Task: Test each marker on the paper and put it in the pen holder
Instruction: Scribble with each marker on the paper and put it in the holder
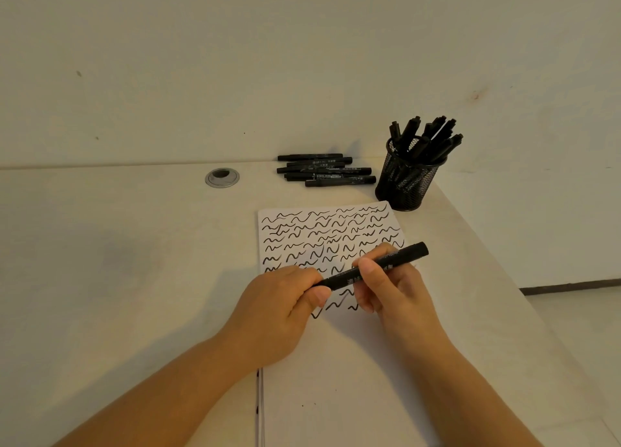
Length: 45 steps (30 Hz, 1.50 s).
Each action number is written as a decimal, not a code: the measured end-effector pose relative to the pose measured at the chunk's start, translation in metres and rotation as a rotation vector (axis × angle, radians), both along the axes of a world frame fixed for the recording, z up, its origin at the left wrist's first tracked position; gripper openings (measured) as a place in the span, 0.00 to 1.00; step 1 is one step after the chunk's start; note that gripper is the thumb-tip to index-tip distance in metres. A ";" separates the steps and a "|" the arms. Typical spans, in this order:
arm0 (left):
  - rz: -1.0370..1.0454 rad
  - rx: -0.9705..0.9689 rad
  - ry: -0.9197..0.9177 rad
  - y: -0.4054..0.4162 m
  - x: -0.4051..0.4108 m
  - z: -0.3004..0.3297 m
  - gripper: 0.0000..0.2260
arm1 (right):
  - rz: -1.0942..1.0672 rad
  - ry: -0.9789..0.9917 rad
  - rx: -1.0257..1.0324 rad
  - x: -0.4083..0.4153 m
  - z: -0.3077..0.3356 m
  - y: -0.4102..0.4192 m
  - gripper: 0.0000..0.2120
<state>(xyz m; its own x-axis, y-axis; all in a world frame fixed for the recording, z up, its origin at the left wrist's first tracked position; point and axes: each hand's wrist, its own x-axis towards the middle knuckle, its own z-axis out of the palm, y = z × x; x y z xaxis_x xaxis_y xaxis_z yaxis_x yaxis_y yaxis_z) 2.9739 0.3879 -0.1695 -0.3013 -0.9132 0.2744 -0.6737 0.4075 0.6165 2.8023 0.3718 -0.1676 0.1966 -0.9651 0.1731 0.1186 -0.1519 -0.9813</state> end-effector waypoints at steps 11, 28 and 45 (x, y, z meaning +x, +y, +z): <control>-0.130 0.264 0.196 0.004 0.002 0.004 0.12 | 0.071 0.013 -0.043 -0.003 -0.001 0.000 0.06; 0.085 0.205 0.189 -0.009 0.007 0.026 0.15 | -0.364 0.997 -0.779 -0.003 0.032 -0.006 0.06; 0.104 -0.019 -0.380 -0.146 0.001 0.060 0.13 | -0.520 0.798 -0.520 -0.052 0.109 -0.114 0.06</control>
